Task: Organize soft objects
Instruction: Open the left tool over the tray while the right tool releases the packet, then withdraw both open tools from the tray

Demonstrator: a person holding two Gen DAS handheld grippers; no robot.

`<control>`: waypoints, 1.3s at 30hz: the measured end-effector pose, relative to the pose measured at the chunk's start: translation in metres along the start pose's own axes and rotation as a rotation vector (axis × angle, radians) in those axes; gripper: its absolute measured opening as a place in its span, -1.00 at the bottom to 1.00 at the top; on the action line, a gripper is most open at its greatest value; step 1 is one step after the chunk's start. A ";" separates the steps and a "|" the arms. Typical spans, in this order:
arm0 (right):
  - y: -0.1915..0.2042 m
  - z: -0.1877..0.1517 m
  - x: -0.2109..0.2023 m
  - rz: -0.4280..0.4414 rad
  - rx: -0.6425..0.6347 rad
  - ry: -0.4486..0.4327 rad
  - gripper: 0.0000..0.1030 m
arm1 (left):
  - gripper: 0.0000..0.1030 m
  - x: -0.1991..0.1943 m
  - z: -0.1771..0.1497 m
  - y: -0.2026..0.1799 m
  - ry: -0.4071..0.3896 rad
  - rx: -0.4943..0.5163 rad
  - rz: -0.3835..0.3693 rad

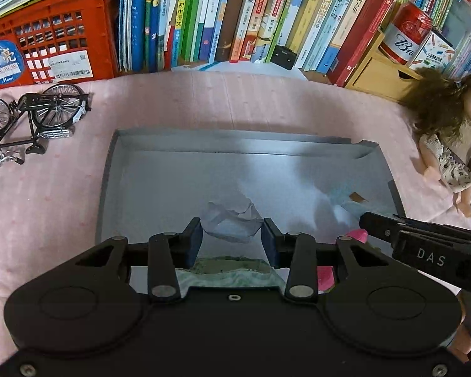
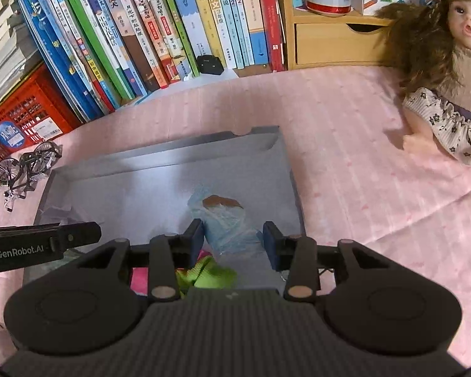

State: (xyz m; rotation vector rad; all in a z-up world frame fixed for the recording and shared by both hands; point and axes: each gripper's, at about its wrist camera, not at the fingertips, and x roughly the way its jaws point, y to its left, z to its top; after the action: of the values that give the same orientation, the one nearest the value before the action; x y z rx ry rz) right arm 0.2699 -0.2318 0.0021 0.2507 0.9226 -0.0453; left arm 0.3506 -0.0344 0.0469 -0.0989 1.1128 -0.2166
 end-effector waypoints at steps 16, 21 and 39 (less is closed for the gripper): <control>-0.002 -0.002 -0.015 0.061 -0.006 -0.035 0.42 | 0.49 -0.024 -0.004 -0.008 -0.080 0.047 -0.002; -0.005 -0.006 -0.033 0.092 -0.005 -0.079 0.51 | 0.51 -0.043 -0.012 -0.008 -0.111 0.050 -0.018; -0.004 -0.050 -0.119 0.146 -0.118 -0.297 0.71 | 0.61 -0.123 -0.070 -0.031 -0.278 0.156 -0.120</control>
State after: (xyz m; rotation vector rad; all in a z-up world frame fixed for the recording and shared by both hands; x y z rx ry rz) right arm 0.1585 -0.2320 0.0674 0.1947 0.6077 0.1045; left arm 0.2317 -0.0352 0.1299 -0.0545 0.8109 -0.3850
